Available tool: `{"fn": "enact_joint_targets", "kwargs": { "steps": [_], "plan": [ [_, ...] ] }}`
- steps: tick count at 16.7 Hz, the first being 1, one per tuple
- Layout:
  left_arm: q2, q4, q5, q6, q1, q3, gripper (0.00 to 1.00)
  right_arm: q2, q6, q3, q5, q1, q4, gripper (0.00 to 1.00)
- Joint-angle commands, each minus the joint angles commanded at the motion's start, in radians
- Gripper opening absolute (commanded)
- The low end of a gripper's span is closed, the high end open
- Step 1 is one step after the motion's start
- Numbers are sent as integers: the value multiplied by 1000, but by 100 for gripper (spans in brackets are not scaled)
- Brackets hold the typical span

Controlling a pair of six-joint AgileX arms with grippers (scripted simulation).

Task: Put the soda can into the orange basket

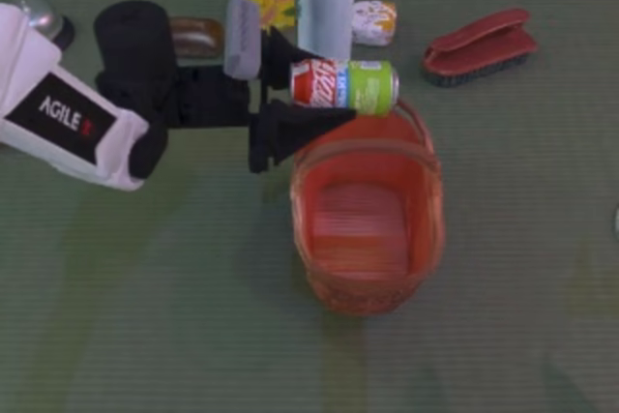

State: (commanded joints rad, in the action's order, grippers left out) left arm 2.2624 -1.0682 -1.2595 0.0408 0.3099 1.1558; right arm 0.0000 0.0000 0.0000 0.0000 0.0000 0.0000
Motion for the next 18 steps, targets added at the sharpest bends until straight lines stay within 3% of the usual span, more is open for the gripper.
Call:
{"fn": "enact_joint_targets", "kwargs": {
  "steps": [5,15,18],
  "plan": [
    [0,0,0,0,0,0,98,0,0,0,0,0,0,100],
    [-1,0,1,0,4,0,100,0,0,0,0,0,0,100],
    [-59,23,38,-9,-9,-18,100,59,-36,59,-5,29,-54,100]
  ]
}}
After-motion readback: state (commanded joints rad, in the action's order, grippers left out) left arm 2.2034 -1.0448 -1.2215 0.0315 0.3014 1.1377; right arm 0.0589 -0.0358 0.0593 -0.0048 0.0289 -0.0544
